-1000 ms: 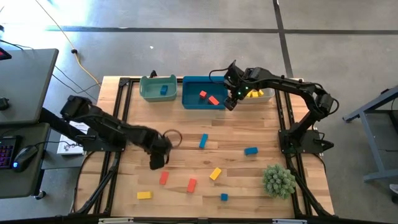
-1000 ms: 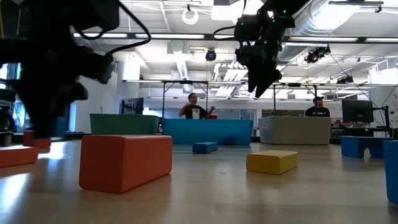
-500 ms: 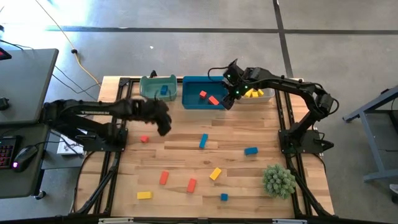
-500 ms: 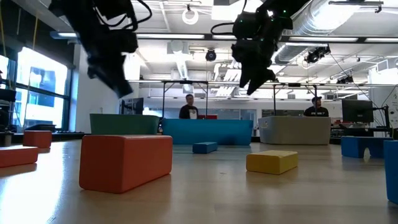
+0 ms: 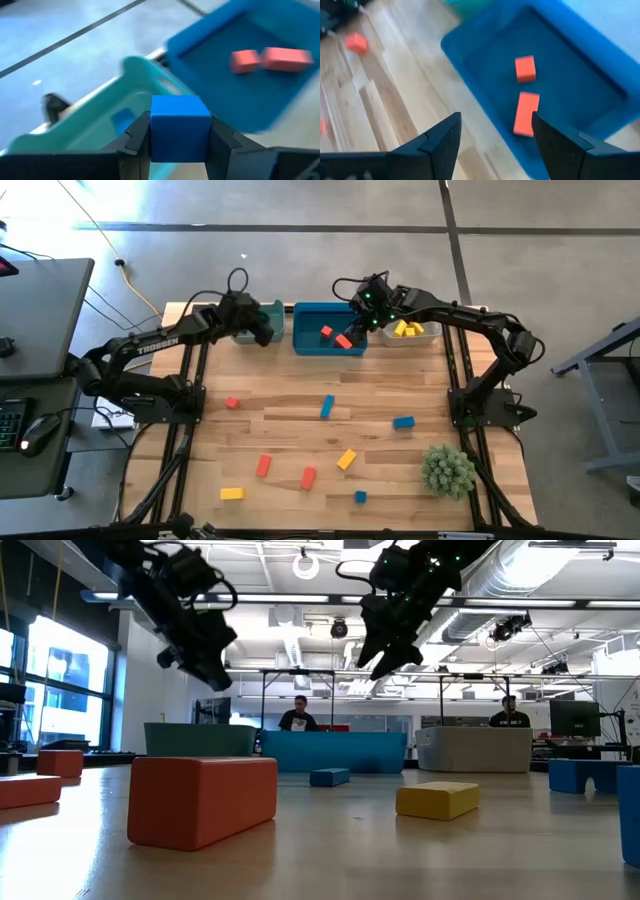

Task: Sort & place blocks by color
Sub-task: Put the blue block into the green bin, then put the yellow block into the white bin

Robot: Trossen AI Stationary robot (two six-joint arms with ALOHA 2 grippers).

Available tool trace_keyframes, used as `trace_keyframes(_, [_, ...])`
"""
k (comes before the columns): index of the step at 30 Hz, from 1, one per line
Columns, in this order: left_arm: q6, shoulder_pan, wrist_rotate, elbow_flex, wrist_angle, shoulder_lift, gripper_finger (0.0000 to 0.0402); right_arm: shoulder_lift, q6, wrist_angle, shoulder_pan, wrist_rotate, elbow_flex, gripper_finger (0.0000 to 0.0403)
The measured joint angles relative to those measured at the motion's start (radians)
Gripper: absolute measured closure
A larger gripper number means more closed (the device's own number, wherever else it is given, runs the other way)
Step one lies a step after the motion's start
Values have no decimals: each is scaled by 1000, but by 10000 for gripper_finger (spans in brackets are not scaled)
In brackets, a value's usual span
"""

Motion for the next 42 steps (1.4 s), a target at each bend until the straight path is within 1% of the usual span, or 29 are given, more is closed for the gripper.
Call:
trace_keyframes(4, [55, 90, 3, 0, 10, 64, 298, 0, 3, 49, 0, 7, 0, 171])
trace_keyframes(8, [74, 154, 51, 0, 15, 135, 298, 0, 46, 71, 0, 20, 0, 171])
trace_keyframes(13, [63, 195, 61, 0, 20, 202, 298, 0, 85, 69, 0, 45, 0, 171])
trace_keyframes(15, [57, 203, 64, 0, 19, 217, 285, 0, 89, 69, 0, 50, 0, 171])
trace_keyframes(21, [45, 208, 63, 0, 21, 221, 233, 0, 87, 69, 0, 54, 0, 171])
trace_keyframes(24, [31, 208, 71, 0, 21, 221, 215, 0, 87, 69, 0, 54, 0, 171])
trace_keyframes(27, [26, 208, 113, 5, 8, 221, 198, 0, 87, 69, 0, 53, 0, 171])
trace_keyframes(30, [12, 208, 117, 30, -4, 221, 184, 0, 87, 69, 0, 52, 0, 171])
trace_keyframes(33, [11, 208, 117, 69, -38, 220, 177, 0, 89, 63, 0, 34, 0, 171])
trace_keyframes(36, [12, 204, 122, 118, -84, 205, 175, 0, 89, 60, 0, -11, 0, 171])
trace_keyframes(42, [-19, 169, 178, 179, -168, 139, 175, 0, 45, 60, 29, -108, 0, 171])
